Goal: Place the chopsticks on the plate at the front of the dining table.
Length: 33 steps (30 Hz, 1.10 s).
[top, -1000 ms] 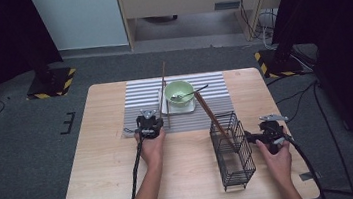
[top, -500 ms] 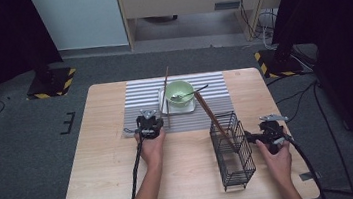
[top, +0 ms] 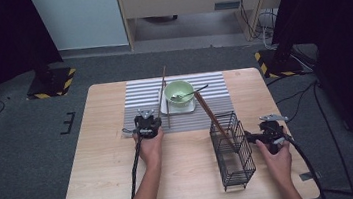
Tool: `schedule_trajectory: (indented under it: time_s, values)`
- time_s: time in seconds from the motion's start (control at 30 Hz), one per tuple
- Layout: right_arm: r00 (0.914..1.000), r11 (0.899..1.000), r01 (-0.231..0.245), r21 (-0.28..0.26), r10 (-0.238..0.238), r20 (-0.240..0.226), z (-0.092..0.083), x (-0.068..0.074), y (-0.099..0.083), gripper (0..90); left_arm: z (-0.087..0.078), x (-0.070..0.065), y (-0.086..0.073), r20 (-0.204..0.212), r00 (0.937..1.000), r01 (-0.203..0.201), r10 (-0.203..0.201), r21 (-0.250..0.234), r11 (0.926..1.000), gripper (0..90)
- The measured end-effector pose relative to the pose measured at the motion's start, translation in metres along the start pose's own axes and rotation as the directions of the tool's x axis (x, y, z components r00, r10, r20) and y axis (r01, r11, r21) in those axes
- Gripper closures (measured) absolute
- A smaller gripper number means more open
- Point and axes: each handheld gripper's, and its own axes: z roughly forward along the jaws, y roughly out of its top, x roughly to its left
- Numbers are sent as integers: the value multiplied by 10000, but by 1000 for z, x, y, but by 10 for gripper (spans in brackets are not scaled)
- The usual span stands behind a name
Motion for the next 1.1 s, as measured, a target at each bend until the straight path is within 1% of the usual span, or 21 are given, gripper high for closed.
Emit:
schedule_trajectory:
  time_s: [0.03, 0.17, 0.33, 0.43, 0.8, 1.03, 1.1]
  values:
    - [10000, 10000, -5, 1, 5, 0, 0, 0, 0, 63, 0, 1, 0, 4, 10000, 34, -34, 19, 10000, 855]
    - [10000, 10000, -2, 1, 2, 0, 0, 0, 0, 63, 1, 1, 0, -40, 10000, -56, 57, 65, 10000, 855]
    - [10000, 10000, -2, 1, 2, -1, 0, 0, 0, 63, 2, 4, -1, -114, 9999, 40, -38, 185, 9998, 854]
    - [10000, 10000, 2, 1, -2, -2, 0, 0, 0, 63, 2, 4, 0, -137, 9999, 14, -11, 249, 9997, 854]
    - [10000, 10000, 1, 2, -1, -3, 0, 0, 0, 62, 4, 3, 1, -125, 9999, -25, 29, 319, 9995, 854]
    - [10000, 10000, -2, 3, 2, -2, 0, 0, 0, 63, 5, 2, 0, -95, 10000, 26, -23, 344, 9994, 853]
    - [10000, 10000, 0, 2, 0, -3, 0, 0, 0, 63, 5, 2, 0, -77, 10000, -28, 31, 383, 9993, 853]
